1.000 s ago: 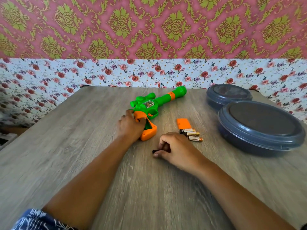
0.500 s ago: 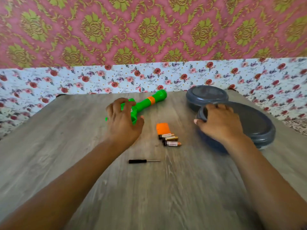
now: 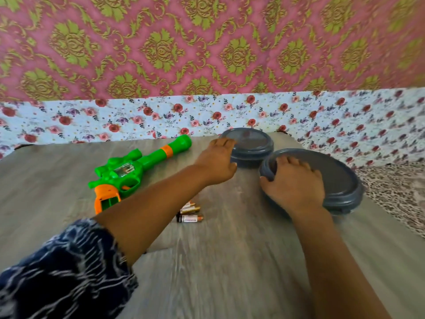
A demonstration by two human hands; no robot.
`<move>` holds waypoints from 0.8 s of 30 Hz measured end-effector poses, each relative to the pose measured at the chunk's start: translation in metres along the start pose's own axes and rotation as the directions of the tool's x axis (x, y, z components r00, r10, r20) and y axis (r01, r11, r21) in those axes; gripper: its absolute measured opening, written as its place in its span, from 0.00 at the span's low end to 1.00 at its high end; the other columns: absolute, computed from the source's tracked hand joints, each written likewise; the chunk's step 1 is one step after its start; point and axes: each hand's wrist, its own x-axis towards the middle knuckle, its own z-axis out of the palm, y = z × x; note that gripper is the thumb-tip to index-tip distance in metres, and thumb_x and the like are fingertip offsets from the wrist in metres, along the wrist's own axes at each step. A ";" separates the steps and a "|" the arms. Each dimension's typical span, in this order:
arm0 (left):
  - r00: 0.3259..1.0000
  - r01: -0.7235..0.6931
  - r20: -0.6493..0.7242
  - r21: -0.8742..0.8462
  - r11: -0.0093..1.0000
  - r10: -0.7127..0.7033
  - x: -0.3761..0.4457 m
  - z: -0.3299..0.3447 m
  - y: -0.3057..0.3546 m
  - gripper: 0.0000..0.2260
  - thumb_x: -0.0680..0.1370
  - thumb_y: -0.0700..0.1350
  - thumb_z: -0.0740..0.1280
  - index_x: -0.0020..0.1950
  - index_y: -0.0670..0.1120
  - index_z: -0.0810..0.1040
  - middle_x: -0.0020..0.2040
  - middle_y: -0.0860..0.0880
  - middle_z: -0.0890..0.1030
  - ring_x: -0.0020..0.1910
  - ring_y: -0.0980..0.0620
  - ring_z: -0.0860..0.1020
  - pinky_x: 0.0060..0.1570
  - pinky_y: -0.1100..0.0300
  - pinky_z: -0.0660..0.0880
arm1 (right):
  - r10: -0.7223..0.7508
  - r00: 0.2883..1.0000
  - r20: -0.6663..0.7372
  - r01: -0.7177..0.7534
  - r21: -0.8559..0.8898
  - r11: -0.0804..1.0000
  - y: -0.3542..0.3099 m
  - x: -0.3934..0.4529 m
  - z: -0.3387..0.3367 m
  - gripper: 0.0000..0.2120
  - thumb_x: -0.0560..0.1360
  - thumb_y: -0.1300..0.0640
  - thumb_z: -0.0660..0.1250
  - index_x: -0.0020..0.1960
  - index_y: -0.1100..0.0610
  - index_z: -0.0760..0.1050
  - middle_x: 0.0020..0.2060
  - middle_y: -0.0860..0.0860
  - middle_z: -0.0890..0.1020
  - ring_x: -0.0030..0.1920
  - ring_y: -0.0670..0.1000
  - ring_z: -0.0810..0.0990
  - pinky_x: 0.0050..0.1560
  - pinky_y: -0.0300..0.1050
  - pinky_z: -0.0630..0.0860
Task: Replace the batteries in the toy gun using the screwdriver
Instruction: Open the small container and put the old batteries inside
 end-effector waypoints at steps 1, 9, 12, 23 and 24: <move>1.000 -0.003 0.023 0.016 1.000 0.003 0.009 0.004 0.004 0.31 0.78 0.49 0.63 0.77 0.44 0.54 0.77 0.44 0.56 0.75 0.43 0.55 0.72 0.49 0.60 | 0.005 1.000 -0.012 -0.005 -0.002 1.000 0.000 0.001 0.001 0.26 0.72 0.41 0.61 0.63 0.57 0.68 0.62 0.56 0.74 0.63 0.58 0.71 0.61 0.55 0.66; 0.991 -0.010 0.130 0.163 0.987 -0.011 0.019 0.014 0.006 0.30 0.78 0.48 0.62 0.77 0.49 0.52 0.77 0.45 0.54 0.76 0.42 0.53 0.71 0.44 0.59 | 0.005 0.998 -0.062 -0.004 0.021 1.000 0.000 0.000 0.008 0.25 0.72 0.41 0.61 0.62 0.57 0.70 0.61 0.56 0.74 0.63 0.58 0.70 0.62 0.55 0.66; 0.995 -0.019 0.095 0.149 0.989 0.005 0.004 0.004 -0.008 0.28 0.78 0.46 0.62 0.76 0.49 0.56 0.75 0.45 0.59 0.73 0.43 0.59 0.69 0.45 0.63 | 0.003 0.999 -0.054 -0.002 0.023 1.000 0.001 0.000 0.008 0.25 0.72 0.41 0.61 0.61 0.57 0.70 0.61 0.56 0.75 0.63 0.59 0.71 0.62 0.55 0.66; 0.999 -0.039 0.002 -0.010 0.999 0.039 -0.073 -0.032 -0.067 0.23 0.75 0.42 0.68 0.69 0.46 0.69 0.66 0.45 0.72 0.65 0.46 0.70 0.64 0.56 0.67 | -0.245 0.912 -0.329 0.341 0.275 0.899 -0.045 -0.012 0.012 0.18 0.75 0.51 0.64 0.60 0.60 0.74 0.57 0.58 0.79 0.61 0.59 0.74 0.62 0.52 0.69; 0.999 -0.046 -0.012 -0.015 0.999 0.046 -0.080 -0.032 -0.069 0.23 0.74 0.42 0.68 0.69 0.46 0.69 0.67 0.45 0.72 0.66 0.46 0.70 0.65 0.56 0.66 | -0.315 0.903 -0.291 0.394 0.272 0.878 -0.056 -0.013 0.015 0.20 0.75 0.50 0.63 0.63 0.60 0.73 0.60 0.58 0.77 0.64 0.58 0.72 0.66 0.52 0.66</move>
